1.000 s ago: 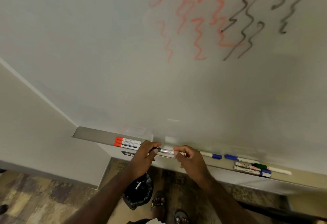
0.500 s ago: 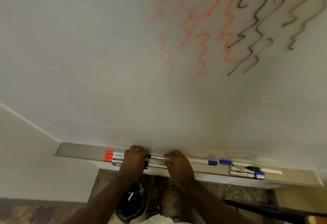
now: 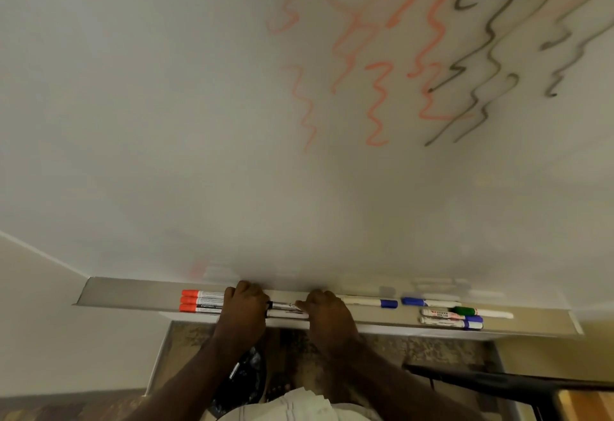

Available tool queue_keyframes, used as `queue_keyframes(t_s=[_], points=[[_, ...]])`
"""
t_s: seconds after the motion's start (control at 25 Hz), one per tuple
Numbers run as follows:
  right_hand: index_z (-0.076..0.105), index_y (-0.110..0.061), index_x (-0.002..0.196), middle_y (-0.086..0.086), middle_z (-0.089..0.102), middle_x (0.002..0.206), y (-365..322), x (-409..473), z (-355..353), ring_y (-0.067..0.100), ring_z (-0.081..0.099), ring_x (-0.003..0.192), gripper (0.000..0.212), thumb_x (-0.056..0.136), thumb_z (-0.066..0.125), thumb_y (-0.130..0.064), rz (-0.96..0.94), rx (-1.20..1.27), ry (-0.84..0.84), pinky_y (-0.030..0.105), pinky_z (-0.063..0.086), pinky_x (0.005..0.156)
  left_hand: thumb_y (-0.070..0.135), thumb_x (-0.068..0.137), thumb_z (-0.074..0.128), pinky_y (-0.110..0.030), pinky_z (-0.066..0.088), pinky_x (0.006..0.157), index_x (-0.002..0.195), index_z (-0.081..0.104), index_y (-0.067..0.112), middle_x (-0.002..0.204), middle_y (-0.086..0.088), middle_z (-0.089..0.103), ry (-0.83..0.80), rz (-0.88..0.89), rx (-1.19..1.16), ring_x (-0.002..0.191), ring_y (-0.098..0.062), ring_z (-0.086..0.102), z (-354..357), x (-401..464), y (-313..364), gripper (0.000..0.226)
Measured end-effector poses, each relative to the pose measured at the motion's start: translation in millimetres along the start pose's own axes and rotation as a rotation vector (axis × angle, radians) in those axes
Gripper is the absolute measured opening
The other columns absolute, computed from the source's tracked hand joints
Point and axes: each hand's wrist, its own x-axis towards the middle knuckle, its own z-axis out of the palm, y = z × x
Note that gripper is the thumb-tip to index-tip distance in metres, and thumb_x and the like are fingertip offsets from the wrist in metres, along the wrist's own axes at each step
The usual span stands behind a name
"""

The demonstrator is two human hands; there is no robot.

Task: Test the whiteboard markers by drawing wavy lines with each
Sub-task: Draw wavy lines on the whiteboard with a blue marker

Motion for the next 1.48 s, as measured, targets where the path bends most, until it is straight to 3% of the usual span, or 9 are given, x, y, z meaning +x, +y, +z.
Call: queue_keyframes(t_s=[0.16, 0.32, 0.44, 0.6, 0.84, 1.08, 1.24, 1.36, 1.48], points=[[0.078, -0.028, 0.115, -0.005, 0.075, 0.113, 15, -6, -17, 0.022, 0.070, 0.106, 0.044, 0.071, 0.080, -0.024, 0.086, -0.063, 0.066, 0.037, 0.059, 0.095, 0.025, 0.078, 0.074, -0.038, 0.058, 0.073, 0.089, 0.075, 0.027, 0.093, 0.006, 0.072, 0.037, 0.064, -0.103, 0.091, -0.022, 0.069, 4, 5, 13, 0.011], [0.079, -0.024, 0.102, -0.004, 0.077, 0.103, 38, -26, -39, 0.021, 0.073, 0.098, 0.036, 0.067, 0.087, -0.030, 0.135, -0.111, 0.110, 0.038, 0.062, 0.086, 0.036, 0.086, 0.055, -0.035, 0.060, 0.074, 0.094, 0.074, 0.027, 0.095, 0.007, 0.072, 0.062, 0.186, -0.209, 0.088, -0.019, 0.071, -5, 11, 41, 0.022], [0.080, -0.023, 0.096, -0.002, 0.078, 0.100, 59, -41, -52, 0.024, 0.073, 0.097, 0.028, 0.068, 0.086, -0.025, 0.203, -0.153, 0.161, 0.041, 0.062, 0.083, 0.040, 0.096, 0.046, -0.039, 0.059, 0.090, 0.109, 0.076, 0.019, 0.110, 0.000, 0.075, 0.046, 0.217, -0.314, 0.101, -0.024, 0.071, -3, 22, 61, 0.040], [0.079, -0.023, 0.100, -0.001, 0.077, 0.107, 80, -56, -55, 0.026, 0.070, 0.107, 0.025, 0.075, 0.084, -0.026, 0.292, -0.191, 0.123, 0.046, 0.060, 0.091, 0.039, 0.103, 0.045, -0.038, 0.046, 0.111, 0.136, 0.066, 0.014, 0.137, -0.005, 0.066, -0.071, 0.244, -0.388, 0.125, -0.025, 0.061, -2, 35, 93, 0.047], [0.078, -0.025, 0.107, 0.000, 0.077, 0.112, 89, -62, -59, 0.027, 0.071, 0.109, 0.038, 0.071, 0.089, -0.029, 0.280, -0.208, 0.031, 0.051, 0.060, 0.095, 0.039, 0.108, 0.050, -0.036, 0.040, 0.118, 0.144, 0.060, 0.016, 0.148, -0.004, 0.061, -0.088, 0.286, -0.424, 0.135, -0.023, 0.057, 16, 43, 125, 0.045], [0.077, -0.023, 0.112, 0.001, 0.075, 0.114, 97, -60, -64, 0.028, 0.068, 0.112, 0.037, 0.076, 0.082, -0.026, 0.224, -0.167, 0.025, 0.051, 0.058, 0.097, 0.039, 0.107, 0.052, -0.039, 0.044, 0.116, 0.143, 0.061, 0.016, 0.144, -0.005, 0.063, -0.099, 0.216, -0.528, 0.131, -0.023, 0.059, 13, 43, 138, 0.044], [0.078, -0.020, 0.114, 0.001, 0.074, 0.112, 102, -62, -73, 0.027, 0.068, 0.110, 0.039, 0.074, 0.080, -0.021, 0.199, -0.116, 0.069, 0.048, 0.059, 0.097, 0.033, 0.108, 0.055, -0.035, 0.039, 0.119, 0.147, 0.058, 0.014, 0.149, -0.006, 0.060, -0.065, 0.138, -0.577, 0.137, -0.023, 0.055, 2, 40, 142, 0.043], [0.075, -0.017, 0.125, 0.003, 0.071, 0.123, 104, -68, -79, 0.025, 0.062, 0.118, 0.033, 0.093, 0.068, -0.018, 0.211, 0.044, 0.111, 0.040, 0.048, 0.106, 0.031, 0.106, 0.059, -0.038, 0.043, 0.120, 0.150, 0.055, 0.016, 0.150, -0.005, 0.059, -0.078, 0.086, -0.674, 0.137, -0.021, 0.055, -4, 33, 145, 0.046], [0.072, -0.021, 0.128, -0.002, 0.069, 0.122, 102, -78, -85, 0.012, 0.058, 0.110, 0.030, 0.099, 0.067, -0.022, 0.242, 0.265, 0.133, 0.027, 0.049, 0.101, 0.030, 0.103, 0.065, -0.034, 0.049, 0.112, 0.149, 0.055, 0.017, 0.145, -0.003, 0.063, -0.099, 0.053, -0.748, 0.131, -0.016, 0.060, -11, 24, 150, 0.049]])
